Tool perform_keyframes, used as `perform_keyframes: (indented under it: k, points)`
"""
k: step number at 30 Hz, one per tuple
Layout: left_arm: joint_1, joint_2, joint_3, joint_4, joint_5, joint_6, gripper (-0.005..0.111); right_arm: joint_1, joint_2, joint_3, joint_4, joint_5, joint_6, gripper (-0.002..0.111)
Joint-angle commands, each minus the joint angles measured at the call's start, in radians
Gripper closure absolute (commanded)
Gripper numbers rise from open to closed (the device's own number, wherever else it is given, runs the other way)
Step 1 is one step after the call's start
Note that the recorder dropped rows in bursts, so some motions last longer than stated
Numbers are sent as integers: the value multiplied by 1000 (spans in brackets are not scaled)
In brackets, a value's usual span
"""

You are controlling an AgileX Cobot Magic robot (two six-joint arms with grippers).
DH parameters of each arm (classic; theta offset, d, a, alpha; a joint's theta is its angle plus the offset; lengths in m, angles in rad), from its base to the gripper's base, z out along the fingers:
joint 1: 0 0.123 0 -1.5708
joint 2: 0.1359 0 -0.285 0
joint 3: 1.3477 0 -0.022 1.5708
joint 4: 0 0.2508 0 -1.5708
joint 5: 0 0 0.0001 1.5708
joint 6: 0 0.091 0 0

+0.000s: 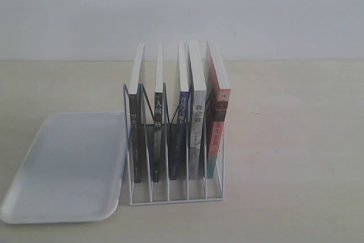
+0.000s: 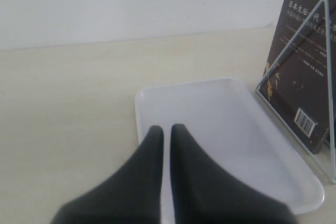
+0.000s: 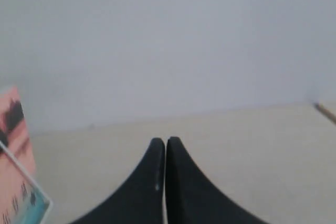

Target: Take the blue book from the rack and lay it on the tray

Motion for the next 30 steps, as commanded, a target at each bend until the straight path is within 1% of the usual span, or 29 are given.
perform_keyframes:
  k: [1,3,6,8,11,16,17,18,20,25,26,28,29,30]
  points:
    - [4,-3,3,1,-2,-7,102,-4,0,-1,-9,-296,-10,108]
    - [4,-3,3,1,-2,-7,102,-4,18,-32,-9,-260,-10,108]
    - [4,-3,3,1,-2,-7,102,-4,87,-151,-13,-106,-10,108]
    - [4,-3,3,1,-2,-7,102,-4,162,-237,-13,-19,-10,108]
    - [4,-3,3,1,-2,-7,102,-4,292,-326,-13,37,-16,108]
    - [4,-3,3,1,-2,-7,102,-4,441,-374,-11,-15,6,108]
    - [4,-3,3,1,-2,-7,102,-4,459,-374,-11,-39,6,108]
    - [4,-3,3,1,-2,-7,102,-4,486,-374,-9,-100,6,108]
    - [4,-3,3,1,-2,-7,102,-4,502,-374,-9,-142,12,108]
    - [4,-3,3,1,-2,-7,102,-4,502,-374,-9,-164,50,108]
    - [4,-3,3,1,-2,-7,102,-4,509,-374,-9,-172,116,108]
    - [4,-3,3,1,-2,-7,102,6,547,-374,-29,-170,360,108]
    - [4,-3,3,1,-2,-7,102,33,592,-374,-125,-168,461,108]
    - [4,-3,3,1,-2,-7,102,69,634,-374,-222,-183,495,108]
